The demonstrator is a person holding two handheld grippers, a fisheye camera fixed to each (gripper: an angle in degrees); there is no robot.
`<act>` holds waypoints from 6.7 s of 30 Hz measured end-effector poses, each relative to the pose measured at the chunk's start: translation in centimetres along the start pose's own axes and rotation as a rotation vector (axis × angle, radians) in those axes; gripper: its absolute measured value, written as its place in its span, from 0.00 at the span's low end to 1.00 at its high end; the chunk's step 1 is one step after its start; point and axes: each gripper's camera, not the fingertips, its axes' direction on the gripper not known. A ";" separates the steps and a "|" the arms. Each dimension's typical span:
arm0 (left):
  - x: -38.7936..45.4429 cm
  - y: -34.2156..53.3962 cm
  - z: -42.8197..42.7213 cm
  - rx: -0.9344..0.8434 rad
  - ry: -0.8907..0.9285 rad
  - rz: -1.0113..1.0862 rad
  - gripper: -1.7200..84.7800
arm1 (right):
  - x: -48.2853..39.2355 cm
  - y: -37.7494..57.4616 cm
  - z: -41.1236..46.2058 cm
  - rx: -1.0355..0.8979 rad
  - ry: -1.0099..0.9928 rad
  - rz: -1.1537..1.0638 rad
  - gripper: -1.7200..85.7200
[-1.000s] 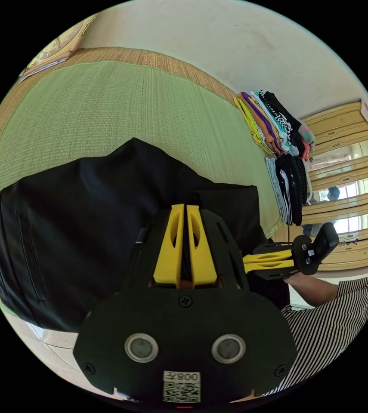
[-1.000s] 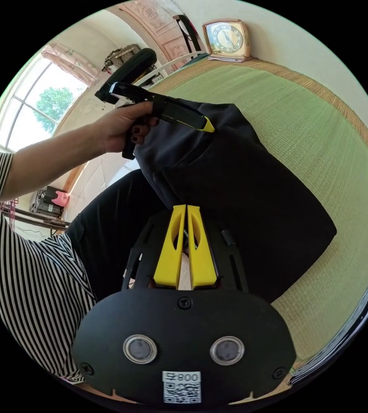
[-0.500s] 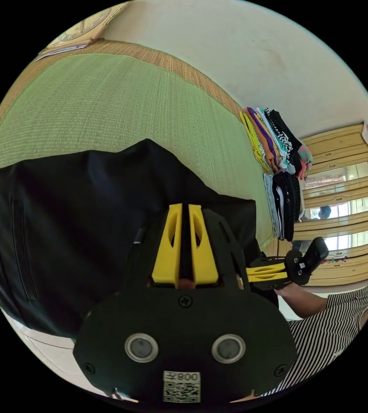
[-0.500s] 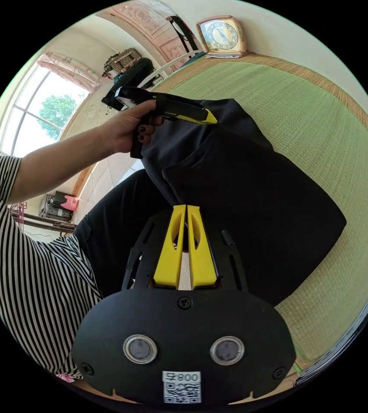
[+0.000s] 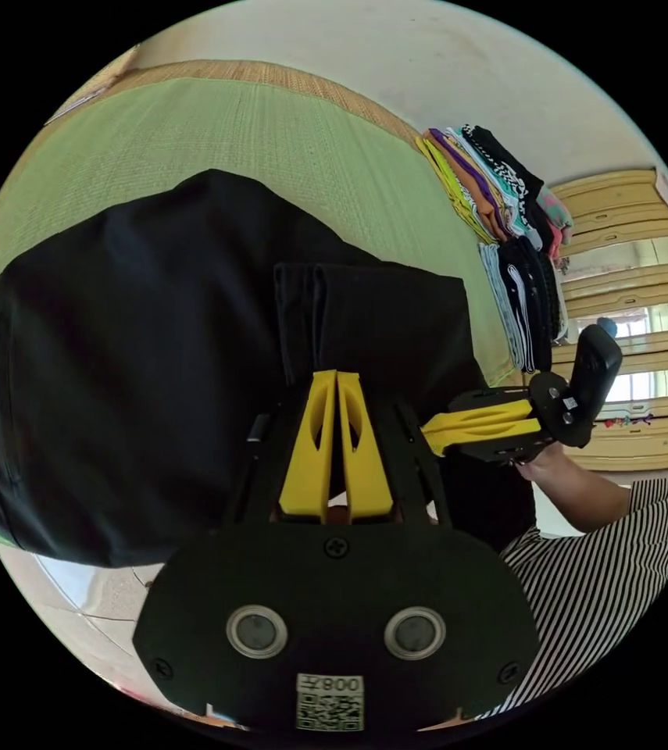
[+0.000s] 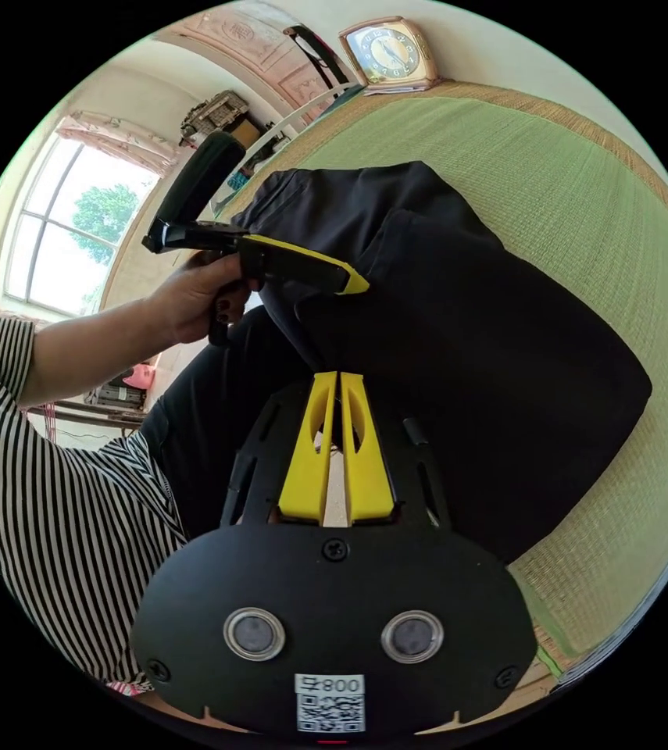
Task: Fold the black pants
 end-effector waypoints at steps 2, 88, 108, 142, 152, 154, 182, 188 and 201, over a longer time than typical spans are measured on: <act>1.4 -0.2 -1.0 0.014 -0.031 0.007 0.02 | 0.3 1.0 -1.2 0.017 -0.008 0.010 0.02; 51.6 11.4 -10.2 -0.014 -0.147 0.631 0.05 | 35.3 23.5 -16.9 0.405 -0.598 0.766 0.09; 37.2 20.2 -13.4 0.155 0.086 0.663 0.05 | 26.7 24.9 -23.7 0.745 -0.636 0.729 0.06; -27.8 43.1 -13.0 0.702 0.390 -0.091 0.05 | 3.9 -22.8 -5.2 0.390 -0.540 0.430 0.06; -42.3 47.0 -5.9 0.686 0.415 -0.318 0.05 | 0.4 -36.0 5.2 0.207 -0.411 0.408 0.03; -45.2 47.6 -3.8 0.654 0.408 -0.376 0.05 | 0.1 -38.0 7.0 0.174 -0.411 0.401 0.03; -54.9 51.3 5.8 0.752 0.456 -0.335 0.06 | -9.2 -49.2 14.9 -0.047 -0.176 -0.008 0.02; -55.7 51.0 6.6 0.810 0.533 -0.246 0.06 | -10.2 -47.4 13.5 -0.012 -0.224 -0.001 0.02; -60.0 55.1 11.1 0.885 0.536 -0.515 0.02 | -11.5 -48.5 16.7 -0.083 -0.229 0.013 0.02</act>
